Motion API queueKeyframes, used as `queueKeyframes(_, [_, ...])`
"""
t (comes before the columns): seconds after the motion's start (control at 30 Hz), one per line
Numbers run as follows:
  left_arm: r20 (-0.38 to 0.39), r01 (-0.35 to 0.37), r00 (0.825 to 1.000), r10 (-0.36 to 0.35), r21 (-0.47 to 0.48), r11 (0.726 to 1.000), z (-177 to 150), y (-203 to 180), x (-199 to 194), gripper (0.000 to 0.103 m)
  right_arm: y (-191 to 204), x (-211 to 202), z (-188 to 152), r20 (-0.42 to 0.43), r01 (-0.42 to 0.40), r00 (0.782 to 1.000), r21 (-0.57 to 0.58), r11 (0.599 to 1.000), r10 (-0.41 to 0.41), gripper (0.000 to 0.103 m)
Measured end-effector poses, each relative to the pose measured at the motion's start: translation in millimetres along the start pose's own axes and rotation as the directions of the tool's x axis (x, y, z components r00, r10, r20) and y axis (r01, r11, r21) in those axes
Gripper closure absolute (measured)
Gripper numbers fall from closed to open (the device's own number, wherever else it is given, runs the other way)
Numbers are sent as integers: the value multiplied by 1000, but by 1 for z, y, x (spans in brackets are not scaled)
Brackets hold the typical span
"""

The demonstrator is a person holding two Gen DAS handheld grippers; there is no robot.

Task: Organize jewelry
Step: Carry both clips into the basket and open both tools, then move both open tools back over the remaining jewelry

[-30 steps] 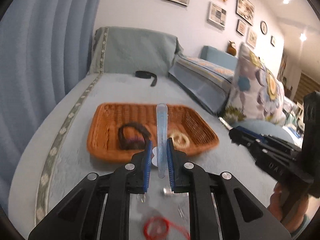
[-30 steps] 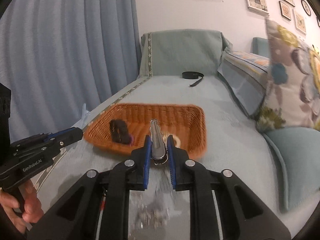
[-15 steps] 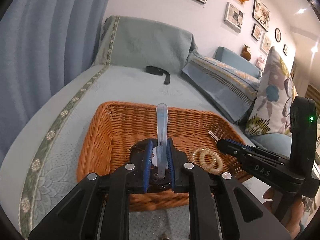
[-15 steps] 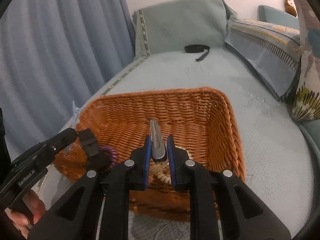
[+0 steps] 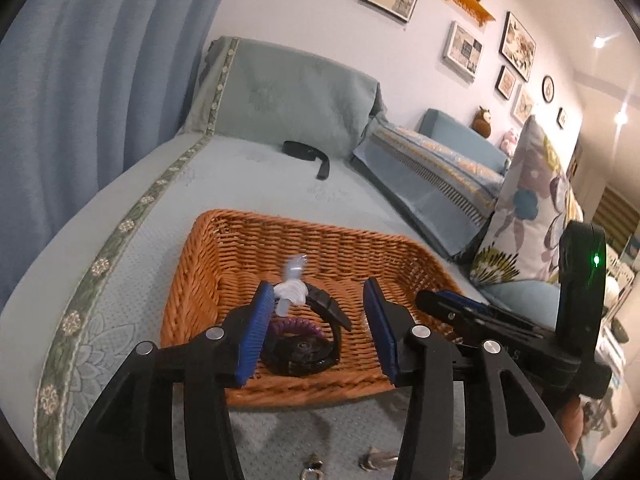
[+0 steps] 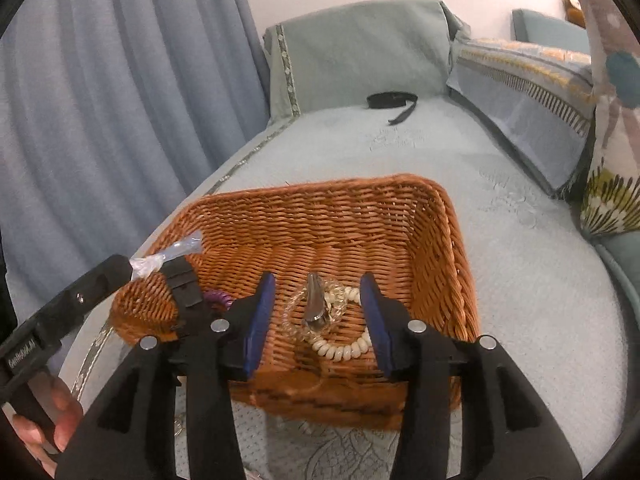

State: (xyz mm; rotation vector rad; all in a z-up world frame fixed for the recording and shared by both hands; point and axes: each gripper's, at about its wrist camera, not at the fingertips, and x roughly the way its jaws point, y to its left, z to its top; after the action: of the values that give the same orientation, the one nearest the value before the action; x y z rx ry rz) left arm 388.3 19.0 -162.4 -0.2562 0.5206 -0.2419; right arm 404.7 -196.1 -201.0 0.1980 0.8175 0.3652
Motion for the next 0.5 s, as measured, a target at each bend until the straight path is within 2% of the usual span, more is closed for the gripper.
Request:
queueKeyframes(0.3, [61,34,998,-36,28,999,9,-25,-63,54,23,-62,-18,53,-1,999,-84,996,5,62])
queueKeyframes(0.5, [54,37,998,-40,53,998,-6,-37,-97,54,30,-98,-37,53,-14,998,-99,995,19,62])
